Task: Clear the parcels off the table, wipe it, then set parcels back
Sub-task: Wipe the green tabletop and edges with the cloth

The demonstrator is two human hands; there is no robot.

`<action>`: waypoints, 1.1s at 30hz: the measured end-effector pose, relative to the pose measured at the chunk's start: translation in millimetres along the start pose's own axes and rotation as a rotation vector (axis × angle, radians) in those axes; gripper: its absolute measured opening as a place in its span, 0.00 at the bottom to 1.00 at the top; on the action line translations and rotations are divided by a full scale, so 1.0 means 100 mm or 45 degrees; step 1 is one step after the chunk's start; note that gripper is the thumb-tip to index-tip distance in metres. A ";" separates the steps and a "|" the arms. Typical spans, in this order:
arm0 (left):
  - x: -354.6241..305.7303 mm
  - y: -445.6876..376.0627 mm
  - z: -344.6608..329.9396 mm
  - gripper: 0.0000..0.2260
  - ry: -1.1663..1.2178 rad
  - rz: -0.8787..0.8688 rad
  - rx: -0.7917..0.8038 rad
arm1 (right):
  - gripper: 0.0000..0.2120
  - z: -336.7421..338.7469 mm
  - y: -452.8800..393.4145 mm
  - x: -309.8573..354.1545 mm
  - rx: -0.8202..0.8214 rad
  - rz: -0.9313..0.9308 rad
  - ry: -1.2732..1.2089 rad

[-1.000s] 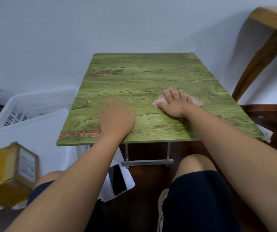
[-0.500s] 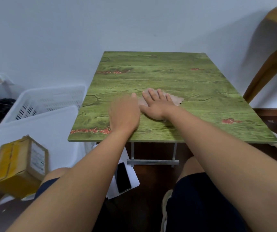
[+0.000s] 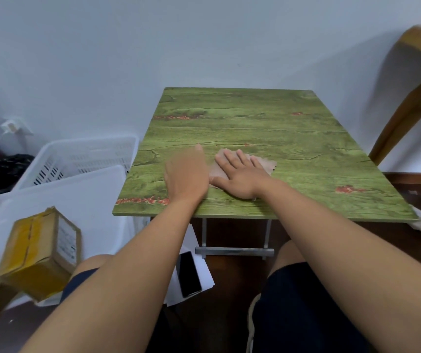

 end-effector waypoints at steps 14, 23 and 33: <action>0.01 -0.04 -0.09 0.30 -0.144 -0.044 0.029 | 0.31 0.35 0.51 -1.12 -0.113 -0.290 -0.057; -0.01 -0.03 -0.08 0.30 -0.208 -0.067 0.049 | 0.31 0.54 0.82 -1.81 -0.186 -0.471 -0.100; -0.07 0.04 -0.02 0.29 -0.220 -0.066 0.076 | 0.32 0.71 1.11 -2.36 -0.230 -0.636 -0.135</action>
Point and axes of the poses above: each hand's wrist, its own y-axis away from the middle knuckle, its own z-axis out of the back of the hand, x = y × z, the point moved 10 cm from there along -y, towards the middle knuckle, and after that the axes turned 15 degrees about -y, right-handed, at the moved point
